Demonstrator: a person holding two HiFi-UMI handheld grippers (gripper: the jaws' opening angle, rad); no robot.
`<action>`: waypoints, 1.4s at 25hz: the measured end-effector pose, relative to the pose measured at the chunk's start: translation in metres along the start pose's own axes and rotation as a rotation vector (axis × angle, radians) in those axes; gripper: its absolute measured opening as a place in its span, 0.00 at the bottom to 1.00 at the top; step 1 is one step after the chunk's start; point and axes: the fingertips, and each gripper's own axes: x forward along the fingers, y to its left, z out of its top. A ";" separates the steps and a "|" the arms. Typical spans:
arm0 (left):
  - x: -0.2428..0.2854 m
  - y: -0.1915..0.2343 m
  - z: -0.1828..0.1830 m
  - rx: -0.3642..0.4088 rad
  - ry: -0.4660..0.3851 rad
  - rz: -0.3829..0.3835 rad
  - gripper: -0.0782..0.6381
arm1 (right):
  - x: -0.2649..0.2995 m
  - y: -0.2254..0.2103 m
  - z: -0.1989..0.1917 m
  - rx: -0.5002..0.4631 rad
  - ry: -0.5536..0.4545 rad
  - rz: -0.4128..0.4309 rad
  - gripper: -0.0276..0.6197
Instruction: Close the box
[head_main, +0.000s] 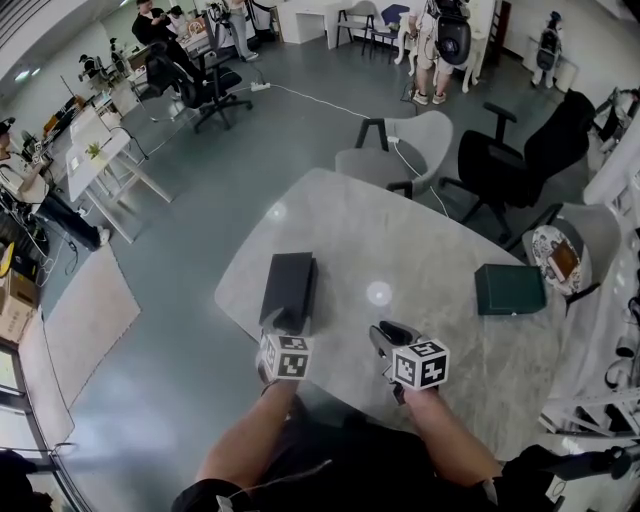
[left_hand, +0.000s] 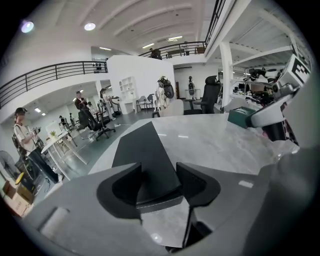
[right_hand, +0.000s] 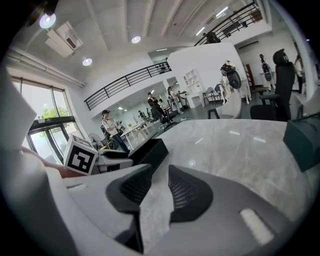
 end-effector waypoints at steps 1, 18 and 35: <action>0.001 -0.001 -0.001 0.008 0.005 0.003 0.42 | 0.000 0.000 -0.001 0.001 0.001 0.001 0.21; 0.014 -0.012 -0.009 0.092 0.064 0.022 0.43 | -0.001 0.002 -0.004 -0.013 0.017 0.010 0.21; -0.029 0.025 0.027 -0.012 -0.136 -0.226 0.37 | 0.009 0.062 0.041 -0.079 -0.099 -0.053 0.14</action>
